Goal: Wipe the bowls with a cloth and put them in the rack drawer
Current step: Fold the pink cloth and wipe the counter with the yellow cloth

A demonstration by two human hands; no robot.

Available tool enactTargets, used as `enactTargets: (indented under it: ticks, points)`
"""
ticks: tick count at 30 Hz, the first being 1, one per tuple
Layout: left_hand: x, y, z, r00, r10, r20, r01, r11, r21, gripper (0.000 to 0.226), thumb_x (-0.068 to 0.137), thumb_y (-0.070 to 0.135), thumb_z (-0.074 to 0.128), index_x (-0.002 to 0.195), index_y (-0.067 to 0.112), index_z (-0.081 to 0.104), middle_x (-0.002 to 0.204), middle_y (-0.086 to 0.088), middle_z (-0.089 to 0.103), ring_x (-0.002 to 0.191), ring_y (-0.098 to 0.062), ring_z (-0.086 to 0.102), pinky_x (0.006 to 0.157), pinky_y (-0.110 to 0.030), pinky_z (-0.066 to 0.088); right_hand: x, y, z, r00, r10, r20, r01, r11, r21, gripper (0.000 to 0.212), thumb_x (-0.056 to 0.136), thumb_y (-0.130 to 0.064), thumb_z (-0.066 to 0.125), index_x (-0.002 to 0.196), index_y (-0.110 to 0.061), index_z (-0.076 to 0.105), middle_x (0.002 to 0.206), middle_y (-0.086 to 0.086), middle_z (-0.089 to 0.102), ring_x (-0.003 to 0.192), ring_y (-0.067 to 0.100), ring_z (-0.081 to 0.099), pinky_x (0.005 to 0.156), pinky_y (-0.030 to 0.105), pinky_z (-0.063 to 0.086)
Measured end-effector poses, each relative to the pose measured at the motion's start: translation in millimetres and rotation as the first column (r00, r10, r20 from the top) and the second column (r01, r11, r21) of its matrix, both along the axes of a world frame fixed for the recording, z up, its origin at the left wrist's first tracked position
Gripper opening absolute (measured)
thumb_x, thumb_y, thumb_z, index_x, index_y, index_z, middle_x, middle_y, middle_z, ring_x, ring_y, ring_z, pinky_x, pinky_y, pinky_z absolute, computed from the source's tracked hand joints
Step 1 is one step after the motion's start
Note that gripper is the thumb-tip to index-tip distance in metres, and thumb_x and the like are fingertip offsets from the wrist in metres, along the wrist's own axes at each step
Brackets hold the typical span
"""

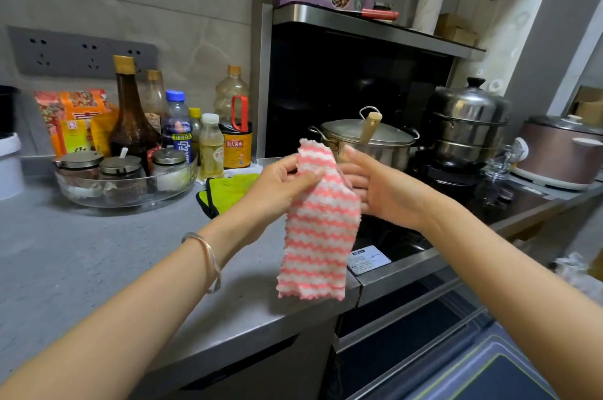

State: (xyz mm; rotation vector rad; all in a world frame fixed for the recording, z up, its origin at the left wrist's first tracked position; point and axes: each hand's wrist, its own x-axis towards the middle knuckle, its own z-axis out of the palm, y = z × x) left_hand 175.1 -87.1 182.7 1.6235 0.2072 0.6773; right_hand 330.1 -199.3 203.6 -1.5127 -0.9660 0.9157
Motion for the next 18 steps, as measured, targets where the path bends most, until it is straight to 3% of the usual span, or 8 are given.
enactTargets:
  ticks: [3, 6, 10, 13, 18]
  points:
    - [5, 12, 3, 1.0, 0.015, -0.007, -0.015, 1.0, 0.027, 0.021, 0.094, 0.017, 0.058, 0.11, 0.03, 0.059, 0.084, 0.004, 0.075, 0.073, -0.008, 0.072, 0.056, -0.016, 0.051, 6, 7, -8, 0.984, 0.078, -0.162, -0.088, 0.995, -0.053, 0.064, 0.076, -0.055, 0.061, 0.121, -0.009, 0.06, 0.11, 0.006, 0.072, 0.099, 0.019, 0.069, 0.086, 0.032, 0.052]
    - [15, 29, 7, 0.998, 0.059, -0.006, -0.058, 0.998, 0.036, 0.017, 0.096, 0.019, 0.056, 0.107, 0.032, 0.06, 0.086, 0.006, 0.074, 0.075, -0.005, 0.071, 0.057, -0.016, 0.051, 13, 25, -8, 0.97, 0.009, -0.241, 0.009, 0.997, 0.072, 0.035, 0.081, -0.028, 0.067, 0.114, -0.014, 0.064, 0.105, 0.003, 0.073, 0.091, 0.014, 0.071, 0.081, 0.025, 0.056]
    - [33, 52, 14, 0.993, 0.118, -0.017, -0.115, 0.988, 0.101, 0.013, 0.098, 0.031, 0.051, 0.1, 0.032, 0.063, 0.086, 0.013, 0.073, 0.075, 0.001, 0.068, 0.063, -0.018, 0.053, 32, 48, -2, 0.953, -0.083, -0.292, 0.168, 0.945, 0.281, 0.044, 0.086, -0.006, 0.066, 0.129, -0.01, 0.056, 0.116, 0.007, 0.069, 0.104, 0.017, 0.068, 0.084, 0.023, 0.056]
    - [38, 58, 8, 0.992, 0.129, 0.007, -0.129, 0.982, 0.135, 0.018, 0.099, 0.029, 0.049, 0.102, 0.028, 0.066, 0.084, 0.014, 0.072, 0.075, 0.003, 0.066, 0.065, -0.015, 0.052, 33, 43, -5, 0.984, -0.074, -0.165, 0.125, 0.938, 0.323, 0.042, 0.085, -0.005, 0.067, 0.125, -0.012, 0.057, 0.117, 0.006, 0.069, 0.107, 0.017, 0.066, 0.09, 0.025, 0.054]
    - [12, 47, -49, 0.976, -0.035, -0.214, 0.067, 0.987, 0.144, 0.019, 0.096, 0.018, 0.05, 0.099, 0.025, 0.068, 0.083, 0.014, 0.073, 0.081, 0.003, 0.065, 0.081, -0.019, 0.054, 26, 8, -55, 0.994, 0.05, 0.1, -0.055, 0.997, 0.051, 0.028, 0.081, -0.012, 0.07, 0.109, -0.011, 0.067, 0.102, 0.008, 0.072, 0.097, 0.018, 0.069, 0.084, 0.028, 0.056]
